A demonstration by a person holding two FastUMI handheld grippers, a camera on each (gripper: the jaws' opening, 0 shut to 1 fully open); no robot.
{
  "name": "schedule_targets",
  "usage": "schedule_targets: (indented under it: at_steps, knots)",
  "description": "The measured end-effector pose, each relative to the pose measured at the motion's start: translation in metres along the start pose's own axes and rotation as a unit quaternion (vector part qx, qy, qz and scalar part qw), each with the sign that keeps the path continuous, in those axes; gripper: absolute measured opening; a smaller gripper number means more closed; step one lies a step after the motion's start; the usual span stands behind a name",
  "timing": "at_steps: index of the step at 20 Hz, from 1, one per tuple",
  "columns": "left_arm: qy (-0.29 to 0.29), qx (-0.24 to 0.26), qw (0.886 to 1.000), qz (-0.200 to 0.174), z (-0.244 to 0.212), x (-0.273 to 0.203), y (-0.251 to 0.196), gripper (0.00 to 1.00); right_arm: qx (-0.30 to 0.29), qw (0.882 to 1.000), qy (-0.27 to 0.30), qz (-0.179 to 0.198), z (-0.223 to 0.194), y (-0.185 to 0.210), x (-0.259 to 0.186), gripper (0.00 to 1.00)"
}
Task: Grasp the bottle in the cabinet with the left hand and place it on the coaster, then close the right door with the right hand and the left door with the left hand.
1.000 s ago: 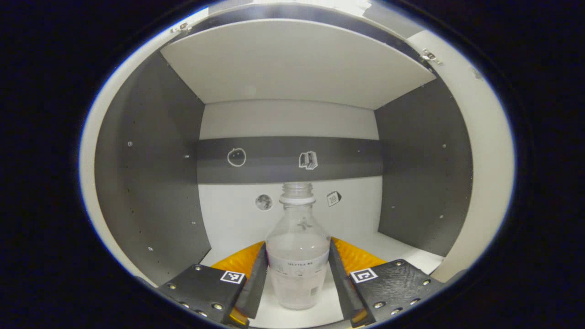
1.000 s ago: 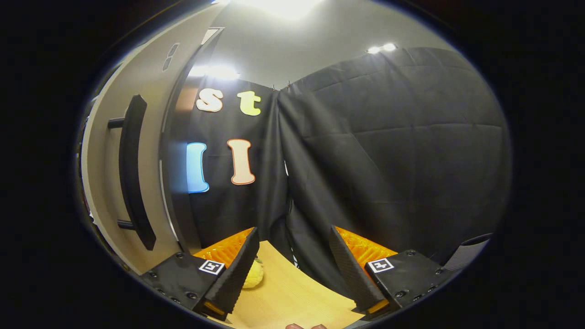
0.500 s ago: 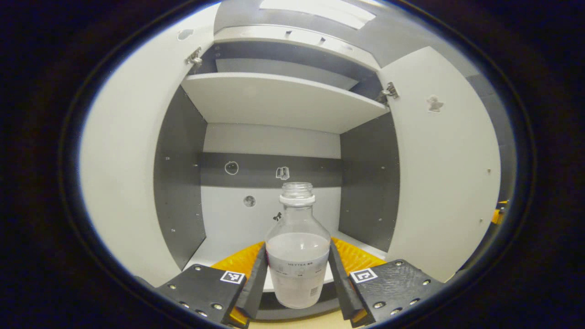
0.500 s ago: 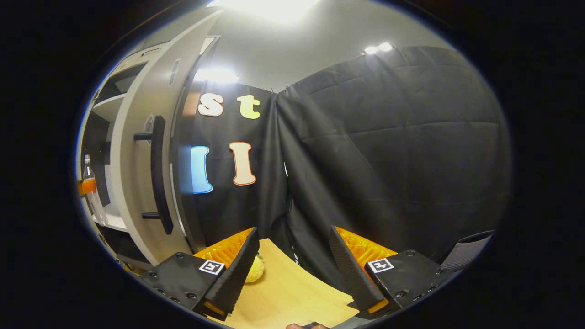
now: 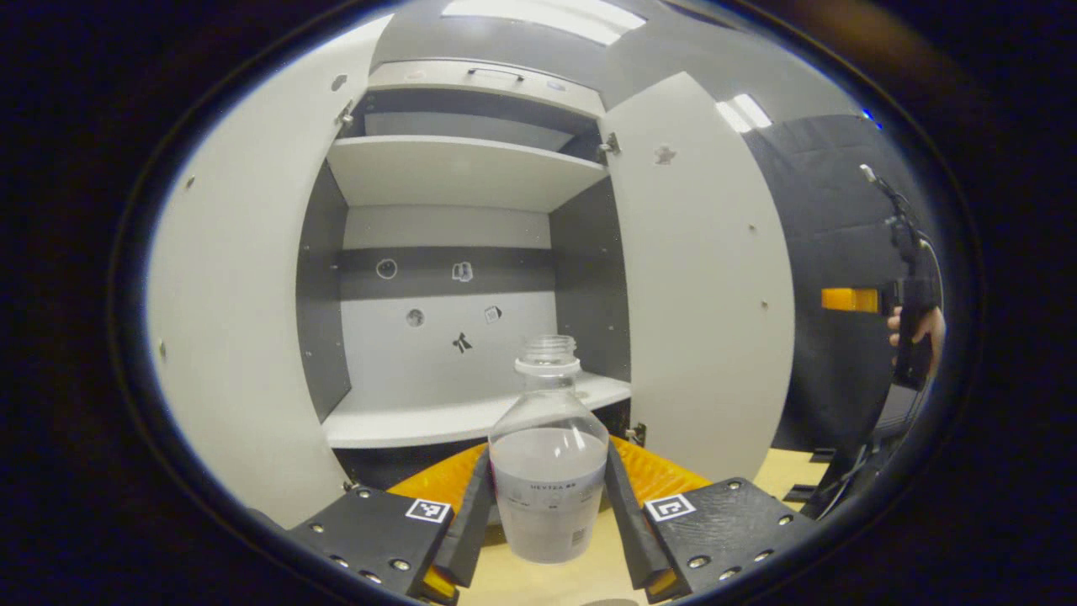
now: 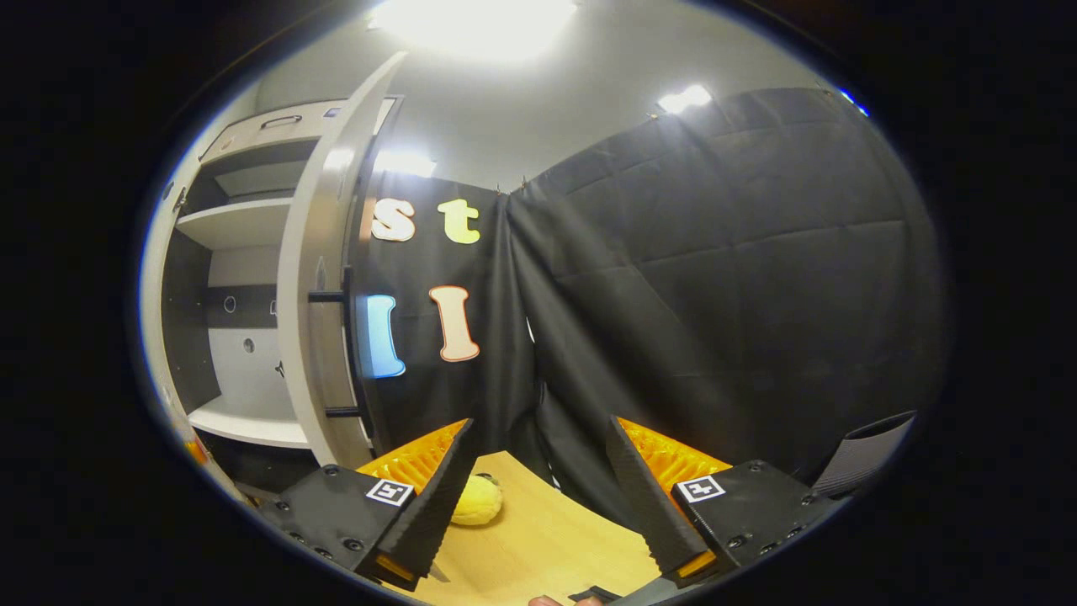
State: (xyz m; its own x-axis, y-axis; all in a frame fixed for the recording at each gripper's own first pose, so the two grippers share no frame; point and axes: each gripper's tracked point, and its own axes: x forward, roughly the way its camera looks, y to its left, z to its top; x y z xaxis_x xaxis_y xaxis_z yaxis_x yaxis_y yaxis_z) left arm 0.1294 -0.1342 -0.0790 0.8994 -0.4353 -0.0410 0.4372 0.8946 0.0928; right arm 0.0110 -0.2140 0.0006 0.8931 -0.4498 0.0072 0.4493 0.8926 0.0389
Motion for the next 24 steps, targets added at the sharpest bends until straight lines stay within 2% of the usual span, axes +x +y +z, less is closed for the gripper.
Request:
schedule_targets:
  at_steps: [1,2,6,13,17,21,22,24]
  knots:
    - [0.005,-0.002,1.0,-0.009,-0.015,-0.008,-0.008,0.68,-0.004,1.0,-0.001,0.002,0.001,0.001,-0.005,0.92]
    - [0.007,-0.004,1.0,-0.015,-0.027,-0.014,-0.015,0.69,-0.009,1.0,-0.002,0.003,0.001,0.001,-0.01,0.98]
    - [0.021,-0.009,0.999,-0.026,-0.085,-0.034,-0.034,0.68,-0.014,1.0,0.006,0.002,-0.004,0.001,-0.027,0.98]
    - [0.053,-0.028,0.998,-0.007,-0.177,-0.04,-0.047,0.69,0.009,0.998,0.065,-0.004,-0.03,0.001,-0.051,0.98]
    - [0.064,-0.055,0.996,-0.017,-0.215,-0.038,-0.064,0.69,0.019,0.996,0.087,-0.014,-0.038,-0.001,-0.062,0.98]
    - [0.075,-0.047,0.996,-0.026,-0.244,-0.043,-0.072,0.69,0.008,0.995,0.094,-0.009,-0.041,0.006,-0.071,0.98]
    - [0.076,-0.051,0.995,-0.027,-0.249,-0.047,-0.073,0.69,0.0,0.995,0.099,-0.007,-0.046,0.005,-0.075,0.92]
    - [0.068,-0.048,0.996,-0.03,-0.249,-0.052,-0.073,0.7,0.001,0.994,0.105,-0.004,-0.047,0.007,-0.075,0.92]
